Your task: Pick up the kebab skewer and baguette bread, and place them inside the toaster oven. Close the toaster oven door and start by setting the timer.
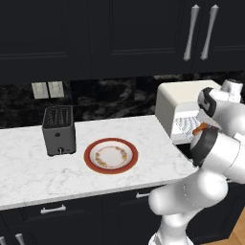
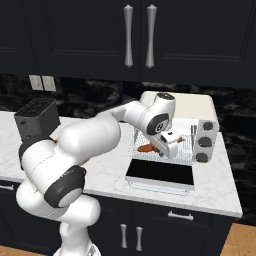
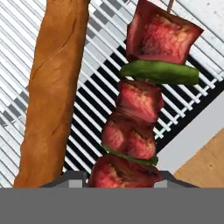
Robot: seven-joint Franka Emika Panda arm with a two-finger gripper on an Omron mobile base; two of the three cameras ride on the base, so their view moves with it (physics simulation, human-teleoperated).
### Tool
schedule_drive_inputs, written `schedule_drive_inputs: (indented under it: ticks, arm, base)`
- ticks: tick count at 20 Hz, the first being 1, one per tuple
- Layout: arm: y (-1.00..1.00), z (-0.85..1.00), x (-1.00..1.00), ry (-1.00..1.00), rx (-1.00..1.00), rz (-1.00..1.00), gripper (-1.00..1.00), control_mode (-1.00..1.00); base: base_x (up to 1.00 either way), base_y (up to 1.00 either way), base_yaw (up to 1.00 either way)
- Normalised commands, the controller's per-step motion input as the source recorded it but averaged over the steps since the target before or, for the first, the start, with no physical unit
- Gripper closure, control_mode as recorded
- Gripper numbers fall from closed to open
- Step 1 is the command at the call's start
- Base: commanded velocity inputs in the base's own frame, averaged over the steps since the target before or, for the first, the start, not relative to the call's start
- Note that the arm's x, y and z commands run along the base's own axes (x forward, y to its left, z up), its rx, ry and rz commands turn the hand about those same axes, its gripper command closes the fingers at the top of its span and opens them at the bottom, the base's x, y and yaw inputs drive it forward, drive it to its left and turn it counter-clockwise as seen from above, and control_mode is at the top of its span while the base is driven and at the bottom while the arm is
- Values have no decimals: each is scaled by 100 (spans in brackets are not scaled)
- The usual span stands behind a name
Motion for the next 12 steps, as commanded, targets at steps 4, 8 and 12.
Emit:
schedule_drive_inputs:
  ticks: [4, 8, 12]
  arm:
    - [-1, -41, 8, -3, 0, -8, 100, -100]
    - [-7, -12, 33, -1, 0, -3, 100, -100]
    - [-12, -5, 29, 0, 0, -1, 100, -100]
  base:
    - [0, 0, 0]
    - [0, 0, 0]
    - [0, 0, 0]
